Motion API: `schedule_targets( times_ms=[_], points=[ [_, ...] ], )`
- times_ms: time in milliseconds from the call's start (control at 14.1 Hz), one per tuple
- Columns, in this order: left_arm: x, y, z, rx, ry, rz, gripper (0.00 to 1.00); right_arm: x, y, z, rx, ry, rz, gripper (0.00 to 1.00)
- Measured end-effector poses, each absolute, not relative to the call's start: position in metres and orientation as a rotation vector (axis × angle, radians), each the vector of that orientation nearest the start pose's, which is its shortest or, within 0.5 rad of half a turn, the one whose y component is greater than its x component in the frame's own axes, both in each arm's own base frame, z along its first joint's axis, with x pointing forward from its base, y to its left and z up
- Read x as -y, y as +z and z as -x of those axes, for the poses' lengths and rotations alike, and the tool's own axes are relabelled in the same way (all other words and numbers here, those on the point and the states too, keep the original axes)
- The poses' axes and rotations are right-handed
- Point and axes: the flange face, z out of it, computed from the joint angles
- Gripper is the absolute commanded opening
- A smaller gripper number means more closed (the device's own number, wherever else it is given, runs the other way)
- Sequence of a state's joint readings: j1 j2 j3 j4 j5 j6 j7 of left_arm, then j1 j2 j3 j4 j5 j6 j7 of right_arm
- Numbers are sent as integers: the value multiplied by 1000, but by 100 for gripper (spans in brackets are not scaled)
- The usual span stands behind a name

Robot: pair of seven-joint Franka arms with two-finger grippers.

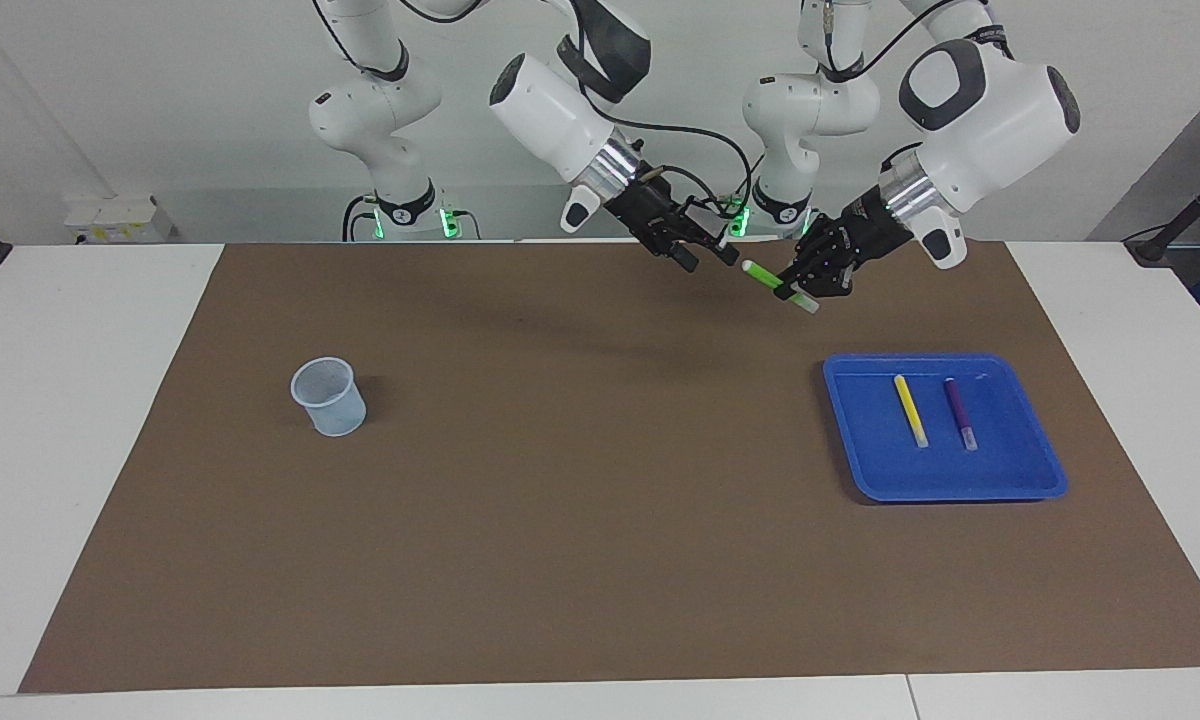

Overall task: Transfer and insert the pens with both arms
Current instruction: 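Grasp the green pen tip with the right gripper from the left gripper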

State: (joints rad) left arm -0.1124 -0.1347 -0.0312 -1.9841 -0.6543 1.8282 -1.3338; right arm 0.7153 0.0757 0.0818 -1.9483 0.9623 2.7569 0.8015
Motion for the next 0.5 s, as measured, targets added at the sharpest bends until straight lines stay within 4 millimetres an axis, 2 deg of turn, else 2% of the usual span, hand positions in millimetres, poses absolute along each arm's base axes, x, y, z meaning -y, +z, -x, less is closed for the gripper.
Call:
schedule_targets(
  times_ms=[284,497],
  points=[
    [131,539,-508,2235,791,2692,0,-430,522,-448,-810,23,2034,100],
    [132,541,-508,2255,800,2683,0,-445,519,-439,-808,-1,2020,100]
  ],
)
